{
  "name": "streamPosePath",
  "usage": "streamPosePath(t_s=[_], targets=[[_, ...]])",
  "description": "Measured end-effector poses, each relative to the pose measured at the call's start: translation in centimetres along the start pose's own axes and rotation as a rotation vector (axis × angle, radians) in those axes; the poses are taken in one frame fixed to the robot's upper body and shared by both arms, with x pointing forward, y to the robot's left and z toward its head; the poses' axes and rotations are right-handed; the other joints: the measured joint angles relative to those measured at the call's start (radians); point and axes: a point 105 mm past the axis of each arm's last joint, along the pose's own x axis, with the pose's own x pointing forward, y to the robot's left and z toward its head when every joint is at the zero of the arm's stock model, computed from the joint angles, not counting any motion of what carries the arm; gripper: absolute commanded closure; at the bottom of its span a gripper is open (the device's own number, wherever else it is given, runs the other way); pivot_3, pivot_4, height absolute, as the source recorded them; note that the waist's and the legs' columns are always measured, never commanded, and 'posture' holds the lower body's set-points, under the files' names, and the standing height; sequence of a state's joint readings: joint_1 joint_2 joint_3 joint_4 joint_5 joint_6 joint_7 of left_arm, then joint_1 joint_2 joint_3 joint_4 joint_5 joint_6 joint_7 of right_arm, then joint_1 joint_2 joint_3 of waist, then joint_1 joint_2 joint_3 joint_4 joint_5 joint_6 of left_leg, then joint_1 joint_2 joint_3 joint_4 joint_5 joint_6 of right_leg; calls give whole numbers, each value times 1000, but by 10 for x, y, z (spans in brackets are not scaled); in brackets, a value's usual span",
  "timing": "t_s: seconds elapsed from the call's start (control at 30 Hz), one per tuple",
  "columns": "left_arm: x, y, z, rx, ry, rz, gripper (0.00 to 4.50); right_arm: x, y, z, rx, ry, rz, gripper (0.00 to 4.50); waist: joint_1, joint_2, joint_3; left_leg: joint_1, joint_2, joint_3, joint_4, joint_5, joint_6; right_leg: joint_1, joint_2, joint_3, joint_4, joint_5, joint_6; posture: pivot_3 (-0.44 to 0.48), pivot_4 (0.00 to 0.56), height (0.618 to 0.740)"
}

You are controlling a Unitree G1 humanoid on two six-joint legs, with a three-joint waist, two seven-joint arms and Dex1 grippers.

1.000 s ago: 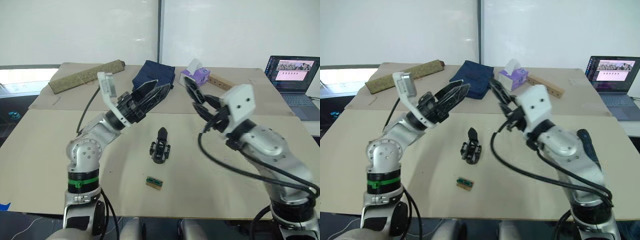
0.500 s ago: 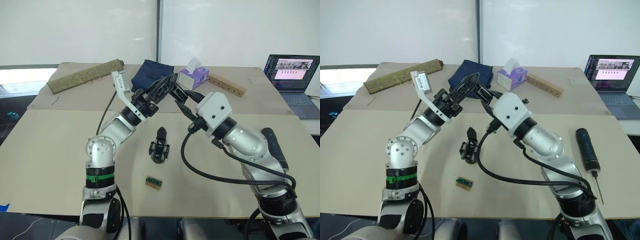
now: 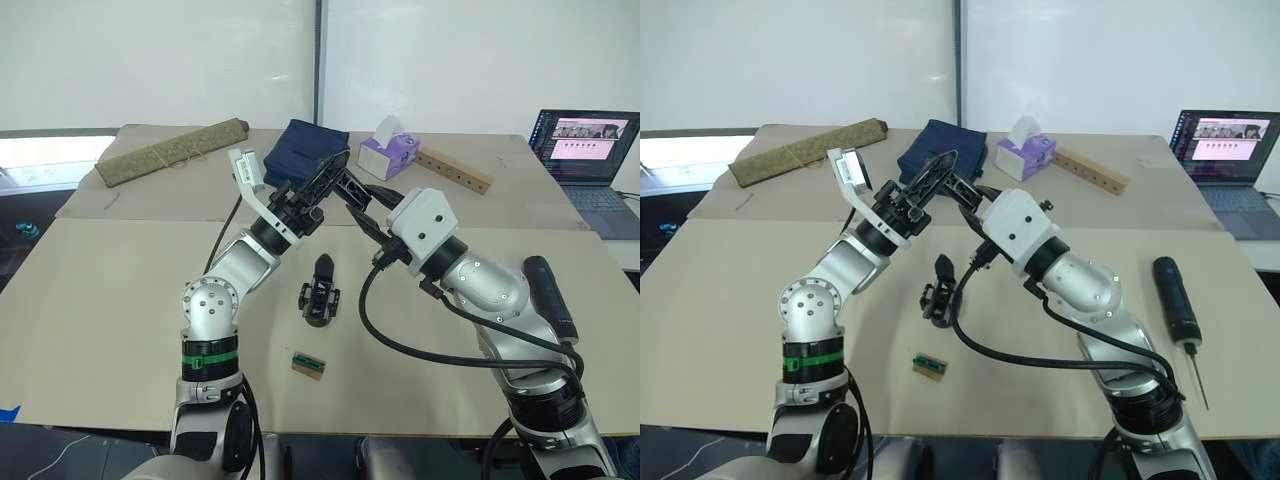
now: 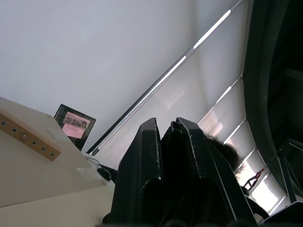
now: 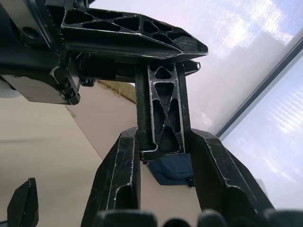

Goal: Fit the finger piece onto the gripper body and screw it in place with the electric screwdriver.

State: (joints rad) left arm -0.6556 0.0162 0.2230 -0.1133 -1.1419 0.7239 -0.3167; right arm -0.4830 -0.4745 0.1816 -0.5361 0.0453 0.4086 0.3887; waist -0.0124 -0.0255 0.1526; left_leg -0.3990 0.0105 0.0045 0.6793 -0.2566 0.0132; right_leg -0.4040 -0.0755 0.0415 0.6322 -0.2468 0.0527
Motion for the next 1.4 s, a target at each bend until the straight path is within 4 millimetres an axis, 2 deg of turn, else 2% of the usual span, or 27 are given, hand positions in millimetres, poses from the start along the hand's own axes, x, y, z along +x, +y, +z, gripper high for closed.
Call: streamPosePath(t_s=[0.17,0.23,0.37,0.47,0.53,0.63,0.73,0.93,1.13,1.37,1.4], targets=[[-3,6,15,-8,-47,8,4453,-15,-10,-2,33,6,6,645,2,0,0,0,0,0,0,0,0,0,0,0,0,0,0,0,150,740],[-3,4,23,37,3,-22,4453,-34,-12,-9,93,53,108,5,6,-1,0,0,-1,-1,0,0,0,1,0,-1,-1,0,0,0,150,740],[-15,-1,31,115,195,-112,4453,-64,-24,-17,276,181,269,0,-2,0,1,0,0,-1,0,0,0,1,0,0,-1,0,0,0,150,740],[-22,-15,16,150,410,-240,4453,-70,-27,-5,463,204,386,0,-7,0,2,2,2,-1,-1,0,1,1,2,0,0,0,-1,0,150,740],[-26,-21,2,153,531,-315,4453,-72,-18,4,634,197,495,0,-4,0,2,2,3,-1,-2,0,1,1,4,-1,-1,0,-3,0,150,740],[-33,-26,-12,130,645,-389,4453,-75,-4,-2,783,288,581,0,-2,0,3,0,3,-1,-1,0,1,0,4,0,0,0,-3,0,150,740],[-33,-29,-24,120,712,-438,4453,-68,7,-7,845,364,612,0,-2,0,3,-1,3,0,-1,0,1,-1,3,0,0,0,-3,0,150,740],[-31,-27,-40,129,786,-460,4453,-55,24,11,959,338,719,0,-1,0,3,-3,3,-1,-1,0,1,-2,2,-1,-1,0,-2,0,150,740],[-32,-25,-43,140,805,-452,4453,-52,38,13,982,370,757,0,0,0,3,-4,3,-1,0,1,1,-2,1,-1,-1,0,-2,0,150,740],[-34,-21,-46,150,824,-436,4453,-48,42,17,996,370,754,0,0,0,3,-4,3,-1,0,1,2,-2,1,-1,-1,0,-1,0,150,740],[-35,-20,-46,148,825,-435,4453,-48,44,17,1000,372,761,247,-1,0,3,-4,3,-1,0,1,2,-2,1,-1,-1,0,-1,0,150,740]])
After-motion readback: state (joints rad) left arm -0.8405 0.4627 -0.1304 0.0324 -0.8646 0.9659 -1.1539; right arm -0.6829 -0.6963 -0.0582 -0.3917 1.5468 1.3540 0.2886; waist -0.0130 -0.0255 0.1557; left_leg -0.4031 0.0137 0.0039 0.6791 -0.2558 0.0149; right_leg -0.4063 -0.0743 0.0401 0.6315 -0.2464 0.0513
